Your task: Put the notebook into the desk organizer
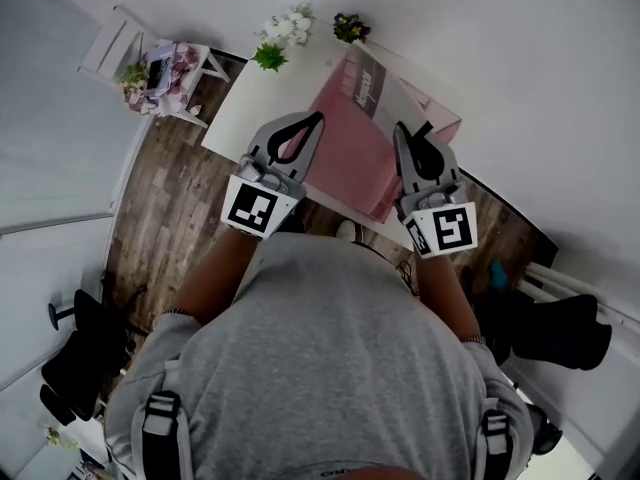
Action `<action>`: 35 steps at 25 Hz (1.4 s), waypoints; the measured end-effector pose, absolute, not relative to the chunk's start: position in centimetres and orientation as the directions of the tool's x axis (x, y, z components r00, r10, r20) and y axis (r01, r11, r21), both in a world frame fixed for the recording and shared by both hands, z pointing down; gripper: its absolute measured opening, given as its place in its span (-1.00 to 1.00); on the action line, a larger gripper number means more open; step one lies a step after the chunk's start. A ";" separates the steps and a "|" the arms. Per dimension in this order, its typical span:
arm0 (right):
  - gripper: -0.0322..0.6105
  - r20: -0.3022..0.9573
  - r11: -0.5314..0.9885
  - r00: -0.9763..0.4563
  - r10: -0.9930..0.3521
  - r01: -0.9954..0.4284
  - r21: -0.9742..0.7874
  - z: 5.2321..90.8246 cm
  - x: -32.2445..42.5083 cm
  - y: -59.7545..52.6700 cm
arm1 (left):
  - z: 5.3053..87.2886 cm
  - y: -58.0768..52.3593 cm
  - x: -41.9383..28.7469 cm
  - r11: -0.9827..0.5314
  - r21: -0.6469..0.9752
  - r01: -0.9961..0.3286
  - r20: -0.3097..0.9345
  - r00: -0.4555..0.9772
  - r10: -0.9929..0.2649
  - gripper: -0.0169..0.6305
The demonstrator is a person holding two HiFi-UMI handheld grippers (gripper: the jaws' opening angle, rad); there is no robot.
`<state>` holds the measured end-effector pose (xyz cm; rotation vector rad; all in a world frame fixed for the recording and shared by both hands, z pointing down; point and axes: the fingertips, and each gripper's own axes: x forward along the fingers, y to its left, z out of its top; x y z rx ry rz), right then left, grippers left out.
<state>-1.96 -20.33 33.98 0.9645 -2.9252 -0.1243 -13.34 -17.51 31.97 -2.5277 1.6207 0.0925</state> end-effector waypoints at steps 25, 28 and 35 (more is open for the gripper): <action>-0.85 0.110 0.502 -0.544 -0.832 -0.822 -0.268 36.2 -2.1 -22.9 | 33.9 -23.9 -16.6 -0.753 -0.041 -0.656 -0.110 0.752 -0.650 -0.89; -0.85 0.165 0.453 -0.552 -0.817 -0.792 -0.409 38.0 -1.2 -23.7 | 34.0 -24.2 -16.6 -0.755 -0.033 -0.655 -0.112 0.753 -0.649 -0.89; -0.85 0.257 0.410 -0.643 -0.721 -0.696 -0.590 41.2 -1.4 -25.0 | 34.6 -25.2 -16.4 -0.739 -0.034 -0.673 -0.094 0.738 -0.668 -0.89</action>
